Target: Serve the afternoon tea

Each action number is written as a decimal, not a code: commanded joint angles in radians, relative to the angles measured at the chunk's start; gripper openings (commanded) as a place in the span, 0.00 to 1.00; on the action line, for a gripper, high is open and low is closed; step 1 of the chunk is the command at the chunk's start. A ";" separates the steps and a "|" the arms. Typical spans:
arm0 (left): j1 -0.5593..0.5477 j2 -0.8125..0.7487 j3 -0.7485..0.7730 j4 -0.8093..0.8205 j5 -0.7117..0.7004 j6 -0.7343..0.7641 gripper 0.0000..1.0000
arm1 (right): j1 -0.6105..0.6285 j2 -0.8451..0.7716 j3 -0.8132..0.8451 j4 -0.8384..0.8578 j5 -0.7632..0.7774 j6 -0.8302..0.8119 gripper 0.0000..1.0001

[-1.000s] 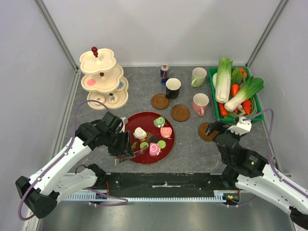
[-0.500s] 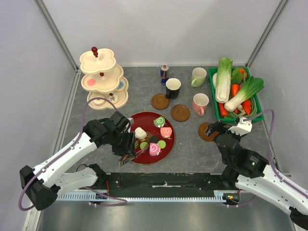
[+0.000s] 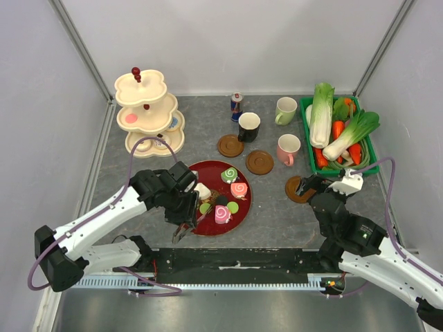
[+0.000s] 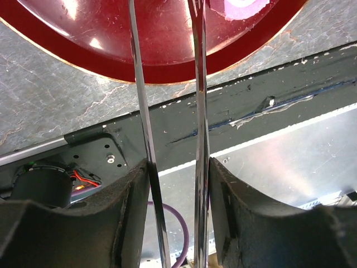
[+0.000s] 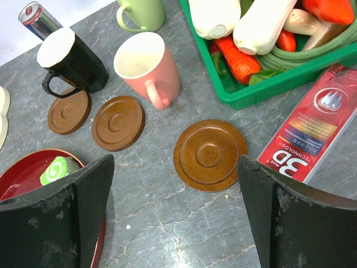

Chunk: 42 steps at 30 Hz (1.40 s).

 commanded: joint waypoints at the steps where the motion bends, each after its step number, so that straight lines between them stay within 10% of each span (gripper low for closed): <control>1: -0.011 0.017 0.046 -0.003 -0.026 -0.036 0.50 | 0.000 -0.015 -0.008 -0.004 0.035 0.019 0.98; 31: -0.014 -0.039 0.191 -0.032 -0.029 -0.075 0.44 | 0.002 -0.021 -0.005 -0.004 0.041 0.020 0.98; 42: -0.010 0.011 0.420 -0.068 -0.251 -0.036 0.44 | 0.000 -0.020 0.000 -0.003 0.048 0.020 0.98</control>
